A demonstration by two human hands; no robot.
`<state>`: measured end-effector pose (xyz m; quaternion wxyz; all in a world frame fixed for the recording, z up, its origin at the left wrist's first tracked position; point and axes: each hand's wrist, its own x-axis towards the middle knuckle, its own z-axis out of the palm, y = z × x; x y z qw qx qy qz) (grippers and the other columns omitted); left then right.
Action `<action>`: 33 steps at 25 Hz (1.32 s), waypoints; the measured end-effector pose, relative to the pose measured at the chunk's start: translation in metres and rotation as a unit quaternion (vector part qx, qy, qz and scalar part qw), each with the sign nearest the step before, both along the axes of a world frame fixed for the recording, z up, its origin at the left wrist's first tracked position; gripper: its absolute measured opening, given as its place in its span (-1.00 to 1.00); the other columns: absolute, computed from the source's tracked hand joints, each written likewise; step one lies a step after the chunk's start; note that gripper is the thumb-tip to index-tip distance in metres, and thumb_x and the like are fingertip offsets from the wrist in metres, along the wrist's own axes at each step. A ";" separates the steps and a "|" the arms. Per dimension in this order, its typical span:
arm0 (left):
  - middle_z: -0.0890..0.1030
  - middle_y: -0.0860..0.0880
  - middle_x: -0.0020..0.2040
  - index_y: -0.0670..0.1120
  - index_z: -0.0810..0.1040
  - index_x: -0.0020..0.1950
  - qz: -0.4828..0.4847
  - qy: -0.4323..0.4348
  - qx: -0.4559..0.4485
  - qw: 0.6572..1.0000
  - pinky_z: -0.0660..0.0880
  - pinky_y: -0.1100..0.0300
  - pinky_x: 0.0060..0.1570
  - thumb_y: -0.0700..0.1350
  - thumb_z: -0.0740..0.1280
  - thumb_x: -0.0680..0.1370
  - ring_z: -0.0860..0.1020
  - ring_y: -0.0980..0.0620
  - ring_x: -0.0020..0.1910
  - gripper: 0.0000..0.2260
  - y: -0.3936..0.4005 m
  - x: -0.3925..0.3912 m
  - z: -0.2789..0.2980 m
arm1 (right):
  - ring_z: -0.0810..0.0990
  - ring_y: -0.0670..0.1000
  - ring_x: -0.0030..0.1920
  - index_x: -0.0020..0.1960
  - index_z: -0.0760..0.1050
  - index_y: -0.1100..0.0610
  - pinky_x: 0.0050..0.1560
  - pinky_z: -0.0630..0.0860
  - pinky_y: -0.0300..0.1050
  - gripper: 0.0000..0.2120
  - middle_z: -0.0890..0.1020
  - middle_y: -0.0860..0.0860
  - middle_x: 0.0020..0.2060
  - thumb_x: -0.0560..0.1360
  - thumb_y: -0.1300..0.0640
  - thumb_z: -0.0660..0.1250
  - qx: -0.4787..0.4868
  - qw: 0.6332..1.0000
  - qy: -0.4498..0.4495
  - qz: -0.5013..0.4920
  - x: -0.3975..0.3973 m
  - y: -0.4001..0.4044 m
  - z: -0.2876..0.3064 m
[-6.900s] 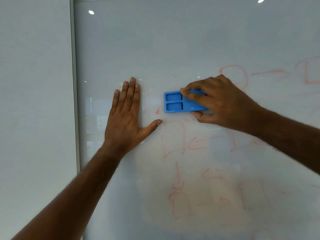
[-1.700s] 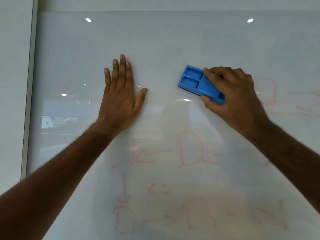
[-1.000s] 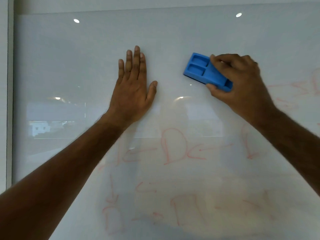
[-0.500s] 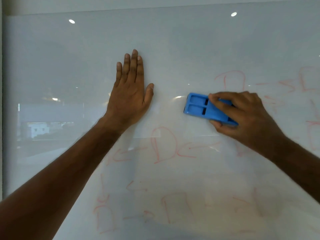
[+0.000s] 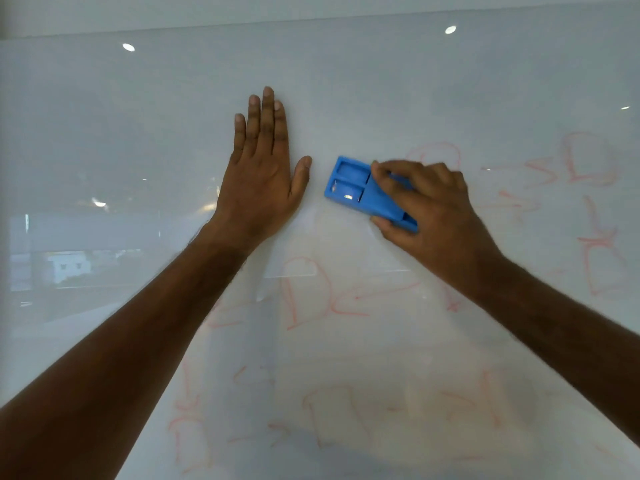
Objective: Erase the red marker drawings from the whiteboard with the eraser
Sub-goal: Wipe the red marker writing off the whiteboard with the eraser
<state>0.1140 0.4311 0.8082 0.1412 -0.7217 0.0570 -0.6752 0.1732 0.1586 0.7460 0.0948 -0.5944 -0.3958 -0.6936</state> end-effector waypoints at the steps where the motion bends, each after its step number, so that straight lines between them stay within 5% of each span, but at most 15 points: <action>1: -0.02 -0.33 0.76 -0.34 -0.02 0.74 0.001 -0.002 0.003 1.000 -0.12 -0.14 0.74 0.14 -0.02 0.77 -0.05 -0.31 0.76 -0.29 0.002 0.000 -0.001 | 0.49 0.14 0.11 0.50 0.44 0.10 0.13 0.37 0.10 -0.46 0.54 0.03 0.36 0.57 -0.05 0.38 -0.018 1.000 -0.010 -0.002 0.002 -0.006 -0.013; 7: -0.05 -0.31 0.76 -0.33 -0.05 0.74 0.011 -0.002 -0.013 1.000 -0.18 -0.09 0.73 0.15 -0.05 0.77 -0.07 -0.28 0.77 -0.29 0.001 0.002 -0.006 | 0.54 0.20 0.08 0.48 0.47 0.18 0.07 0.42 0.16 -0.49 0.57 0.10 0.34 0.62 -0.05 0.31 -0.067 0.995 -0.053 -0.048 0.013 -0.061 -0.029; 16: -0.06 -0.29 0.77 -0.31 -0.06 0.75 -0.002 -0.007 -0.031 1.000 -0.19 -0.10 0.74 0.15 -0.04 0.77 -0.09 -0.27 0.77 -0.29 -0.013 0.005 -0.019 | 0.46 0.17 0.22 0.56 0.38 0.07 0.23 0.37 0.19 -0.43 0.51 0.03 0.39 0.59 -0.07 0.32 0.027 0.999 0.015 -0.005 0.012 -0.041 0.049; 26: -0.01 -0.30 0.77 -0.32 -0.02 0.75 0.009 -0.015 -0.023 1.000 -0.13 -0.11 0.74 0.16 -0.02 0.77 -0.04 -0.29 0.76 -0.29 -0.008 0.005 -0.019 | 0.54 0.14 0.08 0.50 0.45 0.10 0.12 0.42 0.13 -0.50 0.56 0.02 0.36 0.60 -0.02 0.33 -0.075 0.995 -0.059 -0.031 0.018 -0.049 -0.026; 33: -0.04 -0.27 0.78 -0.30 -0.05 0.76 0.007 0.004 -0.038 0.999 -0.13 -0.11 0.74 0.17 -0.03 0.77 -0.06 -0.26 0.77 -0.29 -0.013 0.002 -0.021 | 0.57 0.21 0.07 0.51 0.44 0.10 0.03 0.45 0.16 -0.46 0.58 0.04 0.35 0.56 -0.04 0.33 -0.067 0.992 -0.074 -0.073 0.025 -0.085 -0.002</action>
